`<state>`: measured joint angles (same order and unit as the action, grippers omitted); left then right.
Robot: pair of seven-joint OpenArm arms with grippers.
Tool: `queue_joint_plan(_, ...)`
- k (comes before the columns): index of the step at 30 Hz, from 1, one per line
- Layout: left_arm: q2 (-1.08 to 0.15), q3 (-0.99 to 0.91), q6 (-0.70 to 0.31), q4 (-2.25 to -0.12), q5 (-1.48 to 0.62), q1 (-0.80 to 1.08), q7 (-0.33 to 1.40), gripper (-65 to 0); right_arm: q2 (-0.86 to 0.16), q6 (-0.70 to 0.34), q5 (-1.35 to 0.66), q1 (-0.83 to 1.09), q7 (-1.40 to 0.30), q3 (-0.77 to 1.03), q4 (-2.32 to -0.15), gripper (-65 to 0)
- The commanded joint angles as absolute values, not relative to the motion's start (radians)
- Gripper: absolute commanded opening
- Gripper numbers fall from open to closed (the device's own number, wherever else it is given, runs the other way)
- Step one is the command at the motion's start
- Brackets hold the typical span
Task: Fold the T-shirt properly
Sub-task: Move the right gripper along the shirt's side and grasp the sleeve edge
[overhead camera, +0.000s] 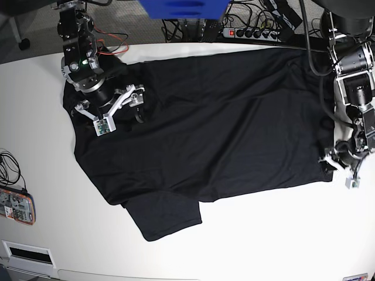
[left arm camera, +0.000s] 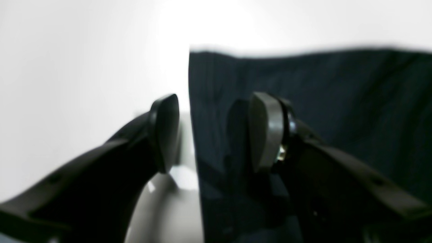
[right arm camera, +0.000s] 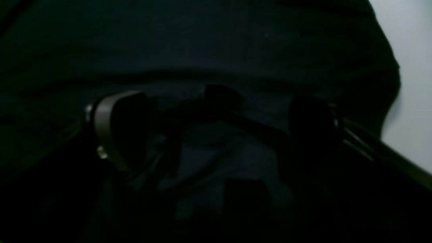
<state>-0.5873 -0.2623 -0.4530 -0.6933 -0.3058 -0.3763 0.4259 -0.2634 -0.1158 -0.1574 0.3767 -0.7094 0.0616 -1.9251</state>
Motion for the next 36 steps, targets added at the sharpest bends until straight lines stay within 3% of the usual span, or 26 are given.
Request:
queue_joint_plan(1,-0.608,-0.266,-0.455,-0.697,-0.312,-0.403,0.401,-33.1,-0.271,-0.114,-0.163,0.369,-0.684,0.068,-1.945,-3.7)
queue_joint_plan(22,-0.536,-0.265,-0.455,-0.688,-0.311,-0.369,0.401,-34.2,-0.285,-0.114,-0.163,0.375,-0.682,0.065,-1.945,-3.7)
queue_joint_plan(25,-0.538,-0.265,-0.455,-0.688,-0.311,-0.369,0.401,-44.1,-0.285,-0.114,-0.163,0.375,-0.682,0.065,-1.945,-3.7)
queue_joint_plan(28,-0.539,-0.265,-0.452,-0.688,-0.311,-0.369,0.401,-63.3,-0.285,-0.114,-0.163,0.369,-0.684,0.065,-1.945,-3.7)
queue_joint_plan(36,-0.542,-0.272,-0.450,-0.693,-0.312,-0.369,0.400,-65.0,-0.285,-0.114,-0.165,0.194,-0.792,0.067,-1.940,-3.7)
